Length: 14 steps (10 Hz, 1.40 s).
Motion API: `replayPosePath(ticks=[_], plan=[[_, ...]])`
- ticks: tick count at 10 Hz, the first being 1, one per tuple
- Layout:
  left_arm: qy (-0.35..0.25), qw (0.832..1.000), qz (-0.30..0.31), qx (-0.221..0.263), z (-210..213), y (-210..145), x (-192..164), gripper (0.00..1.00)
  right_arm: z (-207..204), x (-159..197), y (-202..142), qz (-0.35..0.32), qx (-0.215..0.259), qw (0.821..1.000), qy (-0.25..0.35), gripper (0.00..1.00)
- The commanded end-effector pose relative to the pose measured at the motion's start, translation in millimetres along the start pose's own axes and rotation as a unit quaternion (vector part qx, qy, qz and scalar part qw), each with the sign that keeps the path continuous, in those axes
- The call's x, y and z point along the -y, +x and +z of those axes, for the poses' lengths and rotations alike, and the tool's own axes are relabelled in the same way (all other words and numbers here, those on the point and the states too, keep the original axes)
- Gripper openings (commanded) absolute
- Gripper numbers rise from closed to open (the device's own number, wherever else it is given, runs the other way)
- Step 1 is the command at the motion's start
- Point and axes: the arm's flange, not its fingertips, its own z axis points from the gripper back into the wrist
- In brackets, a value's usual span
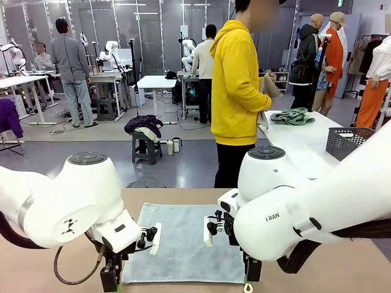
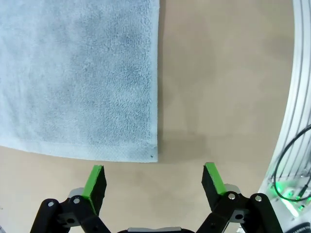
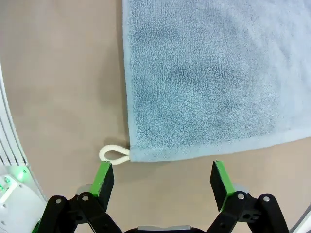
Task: Fold the towels and place them in the basket.
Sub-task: When a person lays out a Towel with hook on the table, fold it in half twice.
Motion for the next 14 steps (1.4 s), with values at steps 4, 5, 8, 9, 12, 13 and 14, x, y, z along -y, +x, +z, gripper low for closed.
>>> replayPosePath(ticks=[4,5,8,9,12,13,14], plan=[[0.003,1.000,0.014,-0.001,-18,7,-5,1.00,-18,5,-4,-0.015,0.007,1.000,0.000,1.00],[0.003,1.000,0.015,-0.001,-19,7,-7,1.00,-20,5,-5,-0.018,0.004,1.000,0.002,1.00],[-0.003,1.000,0.016,-0.002,-22,7,-8,1.00,-29,-4,-9,-0.013,0.002,1.000,0.006,1.00],[-0.003,1.000,0.016,-0.003,-22,7,-9,1.00,-30,-7,-9,-0.011,0.005,1.000,0.008,1.00],[-0.005,1.000,0.016,-0.004,-23,8,-9,1.00,-33,-9,-8,-0.009,0.006,1.000,0.004,1.00],[-0.004,1.000,0.016,-0.004,-23,8,-8,1.00,-34,-10,-8,-0.009,0.006,1.000,0.008,1.00],[-0.005,1.000,0.016,-0.004,-23,8,-8,0.97,-38,-9,-7,-0.009,-0.001,1.000,0.015,1.00]])
